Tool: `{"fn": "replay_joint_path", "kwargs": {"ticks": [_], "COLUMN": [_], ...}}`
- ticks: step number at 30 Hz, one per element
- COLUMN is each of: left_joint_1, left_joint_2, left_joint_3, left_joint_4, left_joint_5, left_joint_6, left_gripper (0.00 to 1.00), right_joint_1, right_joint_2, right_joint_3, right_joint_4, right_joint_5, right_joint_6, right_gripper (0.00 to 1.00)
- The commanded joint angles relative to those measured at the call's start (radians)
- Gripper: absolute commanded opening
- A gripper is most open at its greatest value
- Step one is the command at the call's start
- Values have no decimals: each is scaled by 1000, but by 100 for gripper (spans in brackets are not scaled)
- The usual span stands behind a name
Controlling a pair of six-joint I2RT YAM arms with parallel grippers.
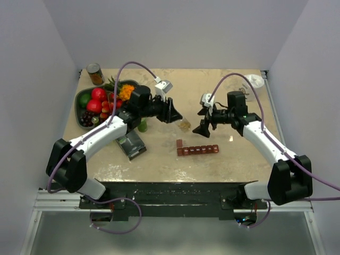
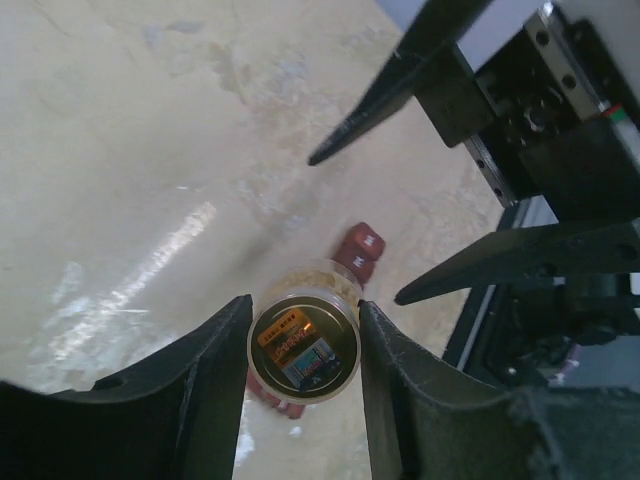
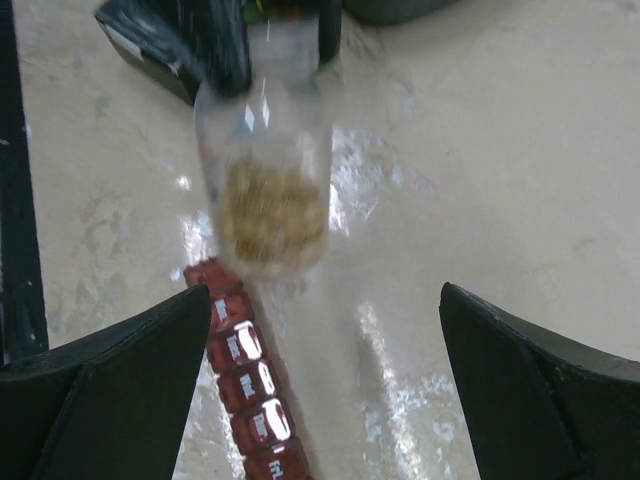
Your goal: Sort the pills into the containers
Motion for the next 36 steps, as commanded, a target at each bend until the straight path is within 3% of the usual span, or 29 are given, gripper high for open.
{"fn": "replay_joint_path", "kwargs": {"ticks": [1, 7, 18, 20, 21, 24, 26, 27, 28, 30, 31, 34, 36], "left_joint_1": [-61, -86, -86, -86, -86, -86, -84, -78, -73, -40, -21, 55, 89], "left_joint_2": [-28, -71, -126, -126, -126, -128, -136, -139, -151, -171, -198, -255, -275], "left_joint_3": [-70, -127, -192, -195, -198, -201, -202, -207, -210, -234, -244, -287, -311], "left_joint_4": [178, 266, 315, 329, 336, 346, 358, 367, 375, 419, 428, 435, 393], "left_joint_5": [70, 30, 10, 16, 19, 30, 66, 89, 111, 197, 221, 310, 356], "left_joint_6": [-151, -222, -271, -278, -289, -294, -289, -280, -274, -245, -230, -142, -9], "left_gripper": [0, 0, 0, 0, 0, 0, 0, 4, 26, 46, 61, 80, 82], "right_joint_1": [48, 151, 157, 157, 156, 146, 134, 131, 125, 116, 111, 111, 111], "right_joint_2": [10, 30, 0, -8, -11, -17, -28, -28, -33, -34, -37, -37, -34], "right_joint_3": [102, 57, -11, -29, -32, -40, -48, -49, -52, -49, -48, -34, -34], "right_joint_4": [61, 20, 75, 102, 106, 107, 113, 113, 106, 80, 49, -28, -46], "right_joint_5": [-122, -230, -138, -138, -148, -173, -184, -187, -193, -214, -224, -245, -256], "right_joint_6": [102, 76, 122, 145, 158, 165, 168, 165, 161, 118, 100, -3, -38], "right_gripper": [99, 99, 89, 72, 47, 12, 5, 3, 2, 1, 1, 1, 0]}}
